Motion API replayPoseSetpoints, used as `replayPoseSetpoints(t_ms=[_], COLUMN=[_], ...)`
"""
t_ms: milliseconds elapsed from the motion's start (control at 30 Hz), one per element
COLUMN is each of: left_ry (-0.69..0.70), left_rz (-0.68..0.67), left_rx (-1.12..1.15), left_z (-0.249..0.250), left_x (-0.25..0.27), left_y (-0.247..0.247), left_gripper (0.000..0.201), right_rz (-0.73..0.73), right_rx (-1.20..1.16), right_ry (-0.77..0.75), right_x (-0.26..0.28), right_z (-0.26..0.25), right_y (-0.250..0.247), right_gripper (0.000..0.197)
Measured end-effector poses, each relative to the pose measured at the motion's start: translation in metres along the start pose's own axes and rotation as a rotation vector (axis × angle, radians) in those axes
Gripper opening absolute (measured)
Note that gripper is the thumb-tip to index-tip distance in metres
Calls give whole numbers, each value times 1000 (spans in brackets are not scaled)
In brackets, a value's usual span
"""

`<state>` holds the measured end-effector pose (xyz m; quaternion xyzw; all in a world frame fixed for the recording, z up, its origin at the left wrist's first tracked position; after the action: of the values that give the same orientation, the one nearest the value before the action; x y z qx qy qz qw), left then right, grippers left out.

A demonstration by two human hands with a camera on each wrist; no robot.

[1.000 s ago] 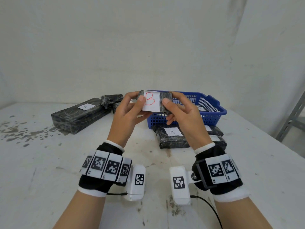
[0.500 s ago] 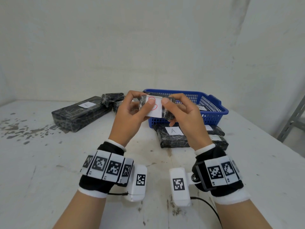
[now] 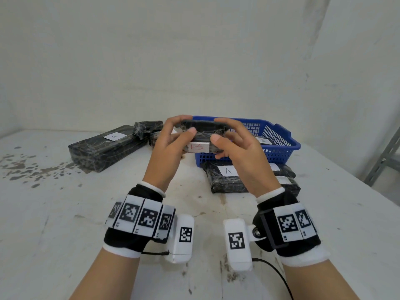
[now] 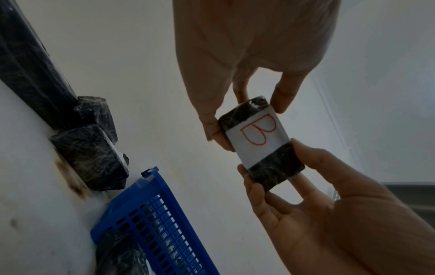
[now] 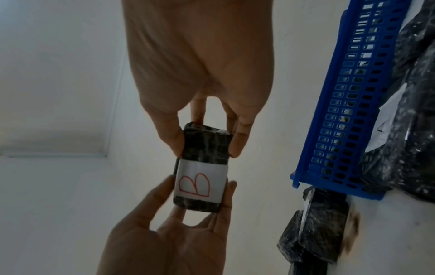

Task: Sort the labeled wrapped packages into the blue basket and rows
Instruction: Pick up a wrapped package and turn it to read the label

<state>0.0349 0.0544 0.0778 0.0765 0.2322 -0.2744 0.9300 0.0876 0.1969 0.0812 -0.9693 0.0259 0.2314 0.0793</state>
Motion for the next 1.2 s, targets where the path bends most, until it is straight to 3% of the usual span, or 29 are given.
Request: replayPoseSetpoints(t_ms=[67, 633, 933, 1133, 1200], left_ry=[5, -8, 44, 7, 12], left_rz=[-9, -52, 0, 7, 12], left_rx=[0, -1, -20, -109, -86], left_z=[0, -6, 1, 1, -1], left_x=[-1, -1, 0, 1, 0], left_y=[0, 7, 1, 1, -2], left_gripper=[24, 37, 19, 30, 24], right_rz=[-12, 28, 65, 67, 71], right_rx=[-30, 1, 10, 28, 10], right_ry=[-6, -23, -3, 16, 18], right_x=[0, 1, 3, 4, 5], right_z=[1, 2, 1, 1, 1], right_y=[0, -3, -5, -3, -4], right_gripper=[31, 24, 20, 17, 16])
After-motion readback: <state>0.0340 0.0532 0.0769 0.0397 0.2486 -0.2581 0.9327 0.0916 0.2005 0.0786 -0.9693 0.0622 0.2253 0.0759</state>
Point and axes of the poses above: each hand's wrist, its own x-axis away from the middle knuckle, its own y-axis out of the palm, z = x × y, the point moved 10 cm from there along -x, towards the middle knuckle, and after that the axes turned 12 degrees about -z, right-handed, at the moved point
